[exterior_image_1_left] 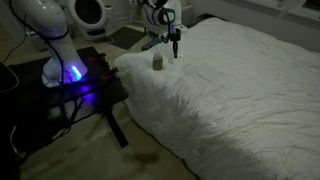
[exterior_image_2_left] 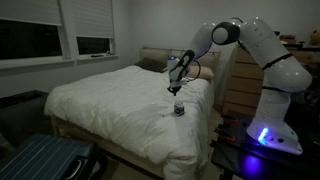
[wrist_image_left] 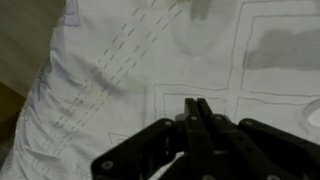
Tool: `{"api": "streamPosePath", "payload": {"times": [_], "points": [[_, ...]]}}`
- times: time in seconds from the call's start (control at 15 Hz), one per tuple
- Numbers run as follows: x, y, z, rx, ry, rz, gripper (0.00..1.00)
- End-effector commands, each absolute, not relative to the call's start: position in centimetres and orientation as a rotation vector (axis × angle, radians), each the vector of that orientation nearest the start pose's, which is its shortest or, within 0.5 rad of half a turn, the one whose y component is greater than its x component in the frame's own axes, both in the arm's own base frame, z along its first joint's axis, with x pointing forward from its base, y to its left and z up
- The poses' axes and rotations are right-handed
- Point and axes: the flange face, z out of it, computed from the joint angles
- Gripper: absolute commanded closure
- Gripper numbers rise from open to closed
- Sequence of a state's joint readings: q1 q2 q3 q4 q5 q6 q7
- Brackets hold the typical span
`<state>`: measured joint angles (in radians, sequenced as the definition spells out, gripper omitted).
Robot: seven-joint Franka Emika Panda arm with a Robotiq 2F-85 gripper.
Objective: Put the objects on the bed in the jar
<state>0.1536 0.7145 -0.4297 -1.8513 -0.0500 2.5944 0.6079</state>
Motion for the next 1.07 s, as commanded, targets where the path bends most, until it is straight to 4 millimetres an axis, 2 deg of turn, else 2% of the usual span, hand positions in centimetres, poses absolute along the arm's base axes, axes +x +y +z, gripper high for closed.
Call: {"api": "streamPosePath", "payload": {"times": [0.0,0.2,0.53,0.73,1.0], "points": [[60.7,-12.4,20.9,-3.220,1.164,-0.252,0.99],[60.2,-10.1,22.8,-3.248,1.065,-0.248,0.99],[59.3,-8.2,23.4,-3.219,0.920,-0.119,0.99],[59.3,-8.5,22.9,-3.180,0.855,-0.034,0.99],[58.9,-9.9,21.9,-3.127,0.828,0.075,0.99]]}}
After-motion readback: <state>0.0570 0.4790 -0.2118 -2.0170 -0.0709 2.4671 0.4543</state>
